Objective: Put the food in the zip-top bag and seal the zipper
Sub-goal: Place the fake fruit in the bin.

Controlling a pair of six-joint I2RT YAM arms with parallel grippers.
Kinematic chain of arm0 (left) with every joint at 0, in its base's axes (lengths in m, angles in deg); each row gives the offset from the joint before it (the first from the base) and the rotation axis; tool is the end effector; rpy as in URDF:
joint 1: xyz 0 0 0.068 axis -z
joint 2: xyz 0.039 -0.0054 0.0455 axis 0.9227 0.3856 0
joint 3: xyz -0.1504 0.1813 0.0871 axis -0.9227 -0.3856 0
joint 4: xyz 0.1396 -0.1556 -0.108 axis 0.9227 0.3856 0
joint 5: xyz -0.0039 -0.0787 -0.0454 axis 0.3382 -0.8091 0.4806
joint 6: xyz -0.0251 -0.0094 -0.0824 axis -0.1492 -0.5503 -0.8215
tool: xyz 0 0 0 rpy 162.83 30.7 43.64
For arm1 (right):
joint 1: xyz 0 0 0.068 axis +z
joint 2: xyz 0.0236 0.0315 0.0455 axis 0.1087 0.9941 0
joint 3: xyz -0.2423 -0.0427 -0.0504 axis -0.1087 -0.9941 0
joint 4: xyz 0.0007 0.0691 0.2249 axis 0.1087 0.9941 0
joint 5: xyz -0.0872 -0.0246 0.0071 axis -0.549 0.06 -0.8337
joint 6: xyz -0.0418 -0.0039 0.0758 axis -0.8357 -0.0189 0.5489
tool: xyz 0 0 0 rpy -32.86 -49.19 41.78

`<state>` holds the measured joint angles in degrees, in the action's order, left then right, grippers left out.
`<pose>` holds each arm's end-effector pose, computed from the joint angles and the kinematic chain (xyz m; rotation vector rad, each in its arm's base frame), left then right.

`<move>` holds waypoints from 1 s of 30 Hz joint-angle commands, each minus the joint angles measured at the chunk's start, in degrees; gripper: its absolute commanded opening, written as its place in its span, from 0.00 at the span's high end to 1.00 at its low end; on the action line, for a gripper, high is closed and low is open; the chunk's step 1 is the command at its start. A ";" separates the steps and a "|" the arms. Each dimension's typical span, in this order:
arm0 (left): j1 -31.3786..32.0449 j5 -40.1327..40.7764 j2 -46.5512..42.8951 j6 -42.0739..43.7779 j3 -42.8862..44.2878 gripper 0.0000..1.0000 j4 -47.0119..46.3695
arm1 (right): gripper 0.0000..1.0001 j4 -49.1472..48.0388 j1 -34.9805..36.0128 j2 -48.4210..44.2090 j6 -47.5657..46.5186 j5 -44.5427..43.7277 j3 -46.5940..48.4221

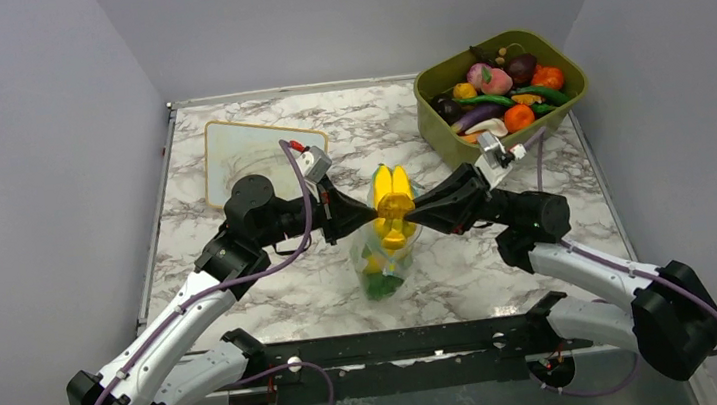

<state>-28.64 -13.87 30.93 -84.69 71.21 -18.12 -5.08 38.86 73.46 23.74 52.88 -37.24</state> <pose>0.1517 -0.1770 0.3424 0.6956 1.6488 -1.3190 0.1495 0.1616 0.3353 -0.6922 1.0625 1.6637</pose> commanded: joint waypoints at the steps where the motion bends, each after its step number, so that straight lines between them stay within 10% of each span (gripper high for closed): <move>1: 0.17 -5.23 -0.92 2.99 1.25 1.00 -3.41 | 0.99 -5.43 0.07 1.61 10.13 -1.52 -0.12; 14: 0.17 -0.57 -0.45 6.59 1.10 1.00 -3.89 | 0.99 -4.92 0.25 -2.07 16.72 0.01 -4.47; 30: 0.17 -16.92 0.15 14.78 -1.84 1.00 -8.09 | 0.99 -10.71 0.21 -0.47 17.66 -5.50 -6.61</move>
<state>-28.62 -24.38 31.76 -73.61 70.01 -22.25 -10.85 38.86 72.83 41.77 50.61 -42.51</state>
